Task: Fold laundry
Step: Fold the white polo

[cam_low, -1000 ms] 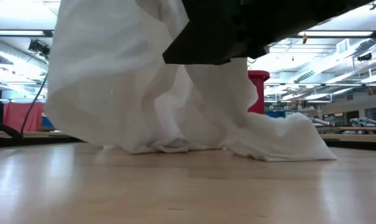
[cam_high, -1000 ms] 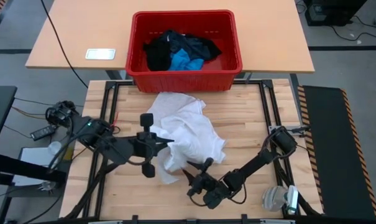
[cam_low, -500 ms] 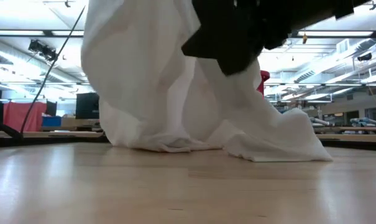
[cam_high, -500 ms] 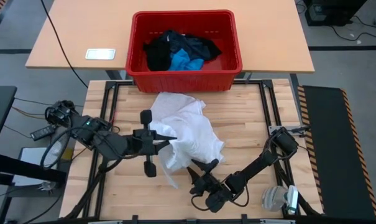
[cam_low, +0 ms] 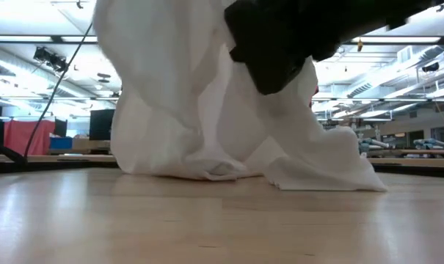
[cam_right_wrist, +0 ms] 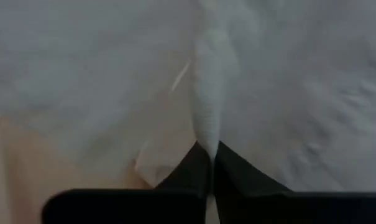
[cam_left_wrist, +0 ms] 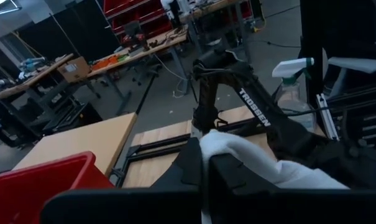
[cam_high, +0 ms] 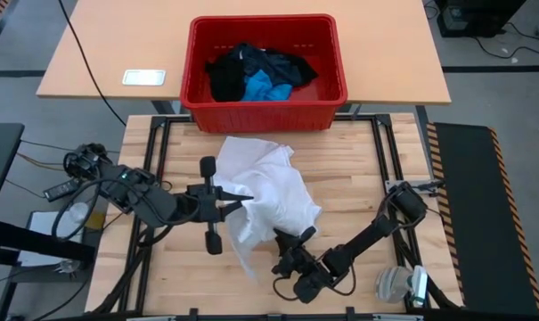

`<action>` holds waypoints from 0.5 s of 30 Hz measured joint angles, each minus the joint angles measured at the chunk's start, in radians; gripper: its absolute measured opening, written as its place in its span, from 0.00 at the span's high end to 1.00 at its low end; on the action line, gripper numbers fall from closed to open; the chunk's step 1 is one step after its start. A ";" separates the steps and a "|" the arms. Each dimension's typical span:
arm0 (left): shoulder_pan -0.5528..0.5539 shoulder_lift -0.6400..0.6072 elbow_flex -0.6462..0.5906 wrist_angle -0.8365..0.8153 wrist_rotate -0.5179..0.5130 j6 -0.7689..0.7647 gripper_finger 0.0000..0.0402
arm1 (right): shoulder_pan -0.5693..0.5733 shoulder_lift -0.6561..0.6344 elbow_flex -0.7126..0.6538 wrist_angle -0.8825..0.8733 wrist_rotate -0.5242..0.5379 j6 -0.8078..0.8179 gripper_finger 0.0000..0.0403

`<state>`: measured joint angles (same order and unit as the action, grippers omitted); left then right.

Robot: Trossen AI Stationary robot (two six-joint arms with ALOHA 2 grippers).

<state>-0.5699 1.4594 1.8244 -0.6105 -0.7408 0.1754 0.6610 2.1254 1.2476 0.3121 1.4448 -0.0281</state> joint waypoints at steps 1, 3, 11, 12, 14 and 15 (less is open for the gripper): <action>-0.004 -0.007 0.000 -0.013 0.000 -0.007 0.99 | 0.012 0.000 0.000 0.000 0.000 0.000 0.97; -0.007 -0.023 -0.001 -0.056 0.000 -0.032 0.99 | 0.033 -0.006 0.000 -0.005 0.000 0.019 0.96; -0.093 -0.073 0.000 -0.308 0.004 -0.177 0.99 | 0.128 -0.172 0.000 -0.091 -0.037 0.001 0.98; -0.115 -0.080 0.000 -0.345 0.002 -0.199 0.99 | 0.133 -0.205 0.000 -0.135 -0.064 0.025 0.98; -0.153 -0.084 0.000 -0.418 0.001 -0.248 0.99 | 0.137 -0.275 0.001 -0.274 -0.152 0.111 0.98; -0.170 -0.084 0.000 -0.450 0.000 -0.275 0.99 | 0.133 -0.310 0.001 -0.363 -0.218 0.179 0.98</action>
<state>-0.7400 1.3750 1.8240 -1.0607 -0.7403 -0.0993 0.7943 1.8154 1.2484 -0.0507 1.2271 0.1505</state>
